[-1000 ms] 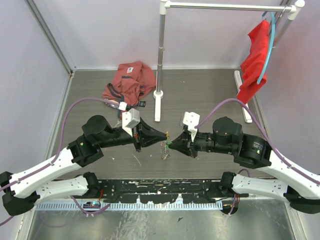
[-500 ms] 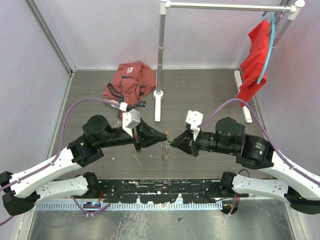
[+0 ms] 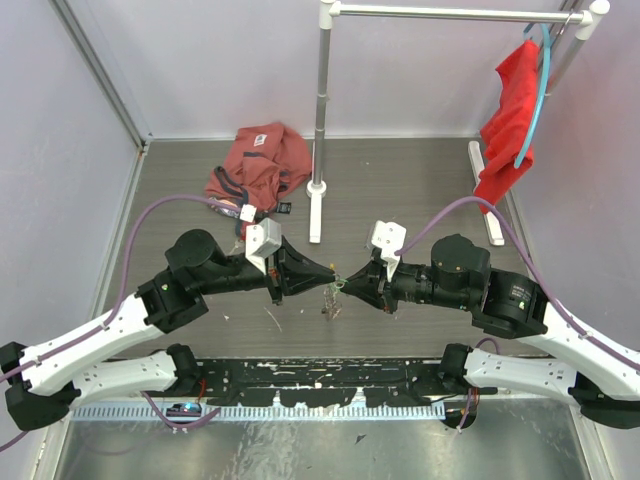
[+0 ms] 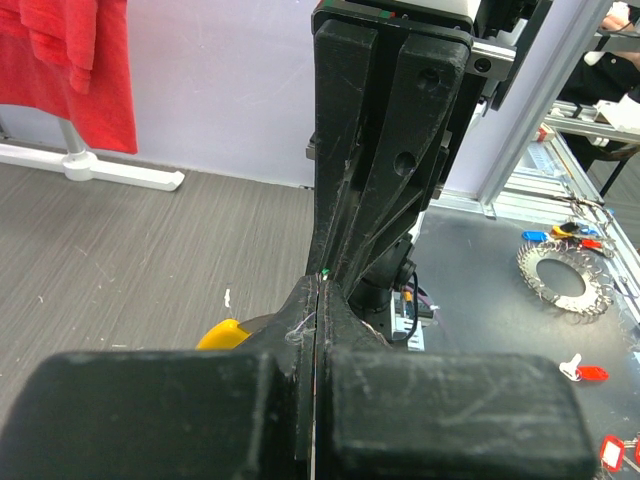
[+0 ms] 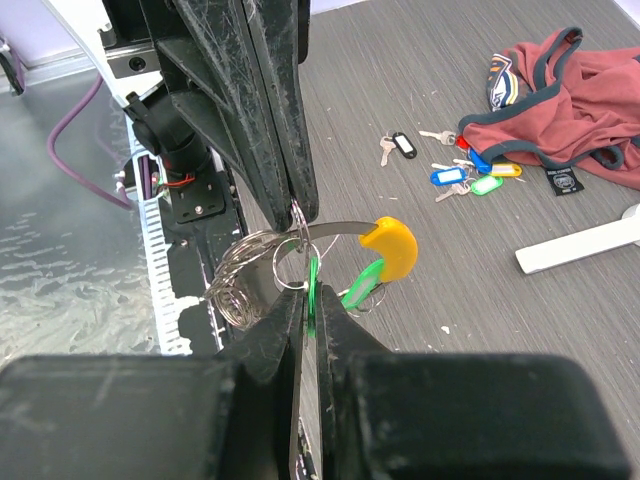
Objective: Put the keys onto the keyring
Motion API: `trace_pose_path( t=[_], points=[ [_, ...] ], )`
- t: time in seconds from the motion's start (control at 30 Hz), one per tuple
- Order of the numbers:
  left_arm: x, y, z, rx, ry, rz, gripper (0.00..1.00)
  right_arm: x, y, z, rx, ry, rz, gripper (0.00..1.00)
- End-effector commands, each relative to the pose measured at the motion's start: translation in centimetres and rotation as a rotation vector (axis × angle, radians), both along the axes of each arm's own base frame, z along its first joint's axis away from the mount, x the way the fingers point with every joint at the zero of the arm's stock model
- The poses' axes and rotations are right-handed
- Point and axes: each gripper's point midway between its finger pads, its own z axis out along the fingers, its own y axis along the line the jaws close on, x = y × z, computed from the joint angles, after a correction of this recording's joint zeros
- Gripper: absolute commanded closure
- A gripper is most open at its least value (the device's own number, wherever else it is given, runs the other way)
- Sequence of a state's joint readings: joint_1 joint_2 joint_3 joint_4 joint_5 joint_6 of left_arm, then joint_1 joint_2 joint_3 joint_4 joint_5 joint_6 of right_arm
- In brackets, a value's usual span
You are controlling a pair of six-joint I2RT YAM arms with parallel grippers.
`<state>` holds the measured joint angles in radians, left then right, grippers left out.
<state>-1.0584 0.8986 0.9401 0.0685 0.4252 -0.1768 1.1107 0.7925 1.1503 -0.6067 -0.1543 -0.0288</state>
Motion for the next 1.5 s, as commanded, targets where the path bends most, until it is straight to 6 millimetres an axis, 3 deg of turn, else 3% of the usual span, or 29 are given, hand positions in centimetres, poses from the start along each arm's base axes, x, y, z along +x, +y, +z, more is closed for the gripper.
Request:
trace_pose_path(
  t=[0.0,0.97,1.47],
  points=[
    [-0.60,0.12,2.88,-0.068,-0.045,-0.026,1.00,0.28,0.21,2.76,0.081,-0.045,-0.008,0.94],
    [-0.76,-0.16,2.92,-0.067,-0.042,-0.044,1.00,0.24,0.62,2.03,0.059,-0.031,0.004,0.94],
    [-0.64,-0.35,2.64,-0.061,-0.037,-0.042,1.00,-0.03,0.55,2.68,0.081,-0.041,0.016,0.94]
  ],
)
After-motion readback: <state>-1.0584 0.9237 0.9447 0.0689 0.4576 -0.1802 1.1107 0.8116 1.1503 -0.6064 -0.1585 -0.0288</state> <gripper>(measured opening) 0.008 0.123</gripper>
